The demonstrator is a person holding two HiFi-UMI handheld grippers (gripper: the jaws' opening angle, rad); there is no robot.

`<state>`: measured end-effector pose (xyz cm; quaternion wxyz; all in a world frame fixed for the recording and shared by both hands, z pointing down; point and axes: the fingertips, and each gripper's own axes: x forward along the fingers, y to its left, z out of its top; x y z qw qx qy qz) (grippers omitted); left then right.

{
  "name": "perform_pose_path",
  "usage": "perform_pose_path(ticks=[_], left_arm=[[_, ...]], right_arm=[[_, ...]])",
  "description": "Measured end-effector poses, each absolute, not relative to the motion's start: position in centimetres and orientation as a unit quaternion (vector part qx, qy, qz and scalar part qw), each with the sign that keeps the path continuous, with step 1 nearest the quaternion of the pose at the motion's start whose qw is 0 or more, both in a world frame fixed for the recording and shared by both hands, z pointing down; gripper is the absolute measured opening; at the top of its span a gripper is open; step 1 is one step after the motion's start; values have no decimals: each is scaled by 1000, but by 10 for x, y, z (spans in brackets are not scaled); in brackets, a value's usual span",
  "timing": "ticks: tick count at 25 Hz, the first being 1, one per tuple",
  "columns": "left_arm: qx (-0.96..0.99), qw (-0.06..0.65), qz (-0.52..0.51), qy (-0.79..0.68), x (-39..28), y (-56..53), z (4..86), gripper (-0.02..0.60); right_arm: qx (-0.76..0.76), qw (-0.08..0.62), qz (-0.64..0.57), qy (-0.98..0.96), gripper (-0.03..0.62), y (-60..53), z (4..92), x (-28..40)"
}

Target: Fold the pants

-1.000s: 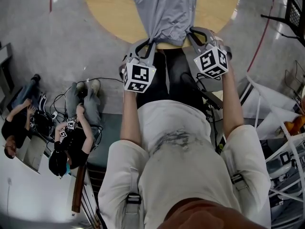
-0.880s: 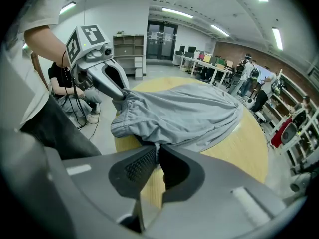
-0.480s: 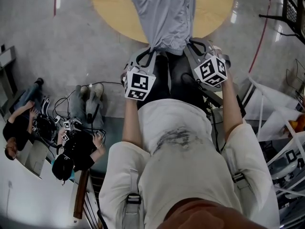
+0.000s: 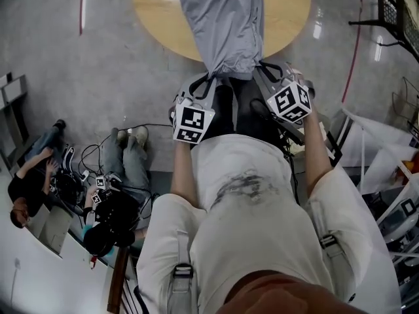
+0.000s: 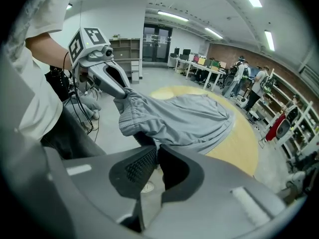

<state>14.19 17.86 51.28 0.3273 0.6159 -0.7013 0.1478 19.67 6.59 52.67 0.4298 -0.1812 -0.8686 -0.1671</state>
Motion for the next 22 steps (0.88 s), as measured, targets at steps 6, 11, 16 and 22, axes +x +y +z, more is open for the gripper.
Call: perform_pose_path(ticks=[6,11,16,22], left_arm=[[626,318,145,-697,123,164,503,54],[628,311,144,-699,95,146,495,52],[627,310,145,-700,66,122,489,52],[622,320,144,-701,27,90,492,52]], right_arm=[[-166,425,-169,-874,32,53,518,178],[-163,420,-168,-877,32,38,513,153],[-171,422,-163,-875,31,20,511,132],[-188,426,-151,-872,29,-4,516,97]])
